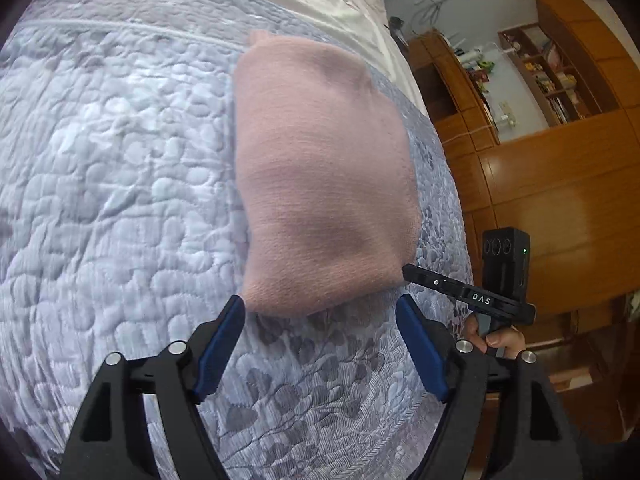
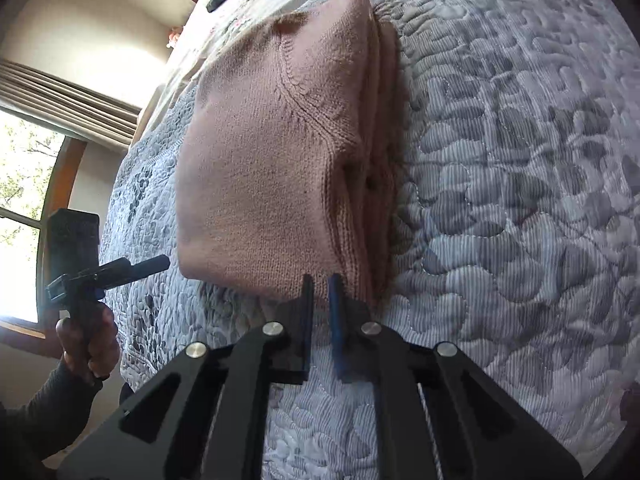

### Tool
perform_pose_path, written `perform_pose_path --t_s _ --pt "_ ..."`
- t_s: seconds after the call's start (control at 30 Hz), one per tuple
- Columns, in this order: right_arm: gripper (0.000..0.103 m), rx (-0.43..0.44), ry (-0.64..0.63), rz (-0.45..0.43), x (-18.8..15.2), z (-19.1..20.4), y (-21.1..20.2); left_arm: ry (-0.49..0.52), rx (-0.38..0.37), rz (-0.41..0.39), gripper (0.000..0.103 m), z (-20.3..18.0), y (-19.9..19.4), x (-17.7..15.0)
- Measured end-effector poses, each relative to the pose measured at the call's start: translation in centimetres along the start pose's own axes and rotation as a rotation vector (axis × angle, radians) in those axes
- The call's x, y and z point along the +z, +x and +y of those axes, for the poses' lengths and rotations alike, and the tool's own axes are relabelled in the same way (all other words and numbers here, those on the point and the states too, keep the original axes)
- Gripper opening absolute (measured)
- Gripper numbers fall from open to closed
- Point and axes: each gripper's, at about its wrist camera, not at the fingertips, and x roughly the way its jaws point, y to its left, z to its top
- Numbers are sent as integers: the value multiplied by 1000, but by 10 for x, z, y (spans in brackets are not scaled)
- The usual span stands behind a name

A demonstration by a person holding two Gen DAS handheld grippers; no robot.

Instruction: Fold small clothes

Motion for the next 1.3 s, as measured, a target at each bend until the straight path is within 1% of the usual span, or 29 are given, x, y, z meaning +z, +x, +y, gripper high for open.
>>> perform_pose_path --t_s 0.03,0.07,0.1,0.13,0.17,0.23,0.3,0.37,0.47,0.57,0.67,0.8,0.9,1.0,1.1,1.13,1.17,1.2,1.23,1.27,1.3 --pt "51 30 8 -18 4 1 -12 -34 -24 -8 80 10 -7 0" --pt "79 51 26 -48 10 -1 -25 -63 -49 -17 80 20 -13 1" --pt "83 75 50 -82 16 -6 -38 -87 -70 -23 81 28 -16 4" --pt "83 113 85 -96 26 -14 -46 -107 -89 -26 81 36 -18 7" --pt "83 165 136 -93 38 -25 -50 -126 -110 -29 81 44 -17 14" --pt "88 270 244 -74 64 -49 -49 -160 -168 -28 81 55 -12 22" --pt "88 341 334 -58 88 -72 -41 -177 -222 -16 81 60 -2 28" --pt "88 387 396 -49 110 -87 -28 -189 -262 4 81 61 15 32" --pt "88 416 395 -17 139 -90 -6 -194 -310 34 81 62 38 32" --pt "88 398 344 43 156 -82 22 -189 -346 45 81 60 52 31" --pt "88 333 289 94 166 -76 46 -190 -378 41 81 61 59 34" --pt "91 346 249 97 176 -69 59 -209 -423 40 81 62 70 43" --pt "91 334 209 107 180 -64 63 -192 -421 53 81 57 77 48" --pt "91 320 179 109 184 -56 71 -180 -398 62 81 48 85 51" --pt "91 313 167 93 184 -49 74 -161 -339 71 81 41 87 49" --pt "90 310 164 86 185 -46 75 -152 -317 71 78 37 87 50" --pt "81 305 161 78 185 -43 76 -140 -283 73 74 33 87 50" --pt "73 301 158 75 185 -41 77 -127 -240 78 62 30 86 49" --pt "57 308 165 71 184 -41 78 -129 -210 82 57 29 85 49" --pt "49 325 181 64 184 -43 78 -140 -203 83 54 29 84 50" --pt "48 328 187 51 182 -43 77 -146 -195 85 49 30 83 50"
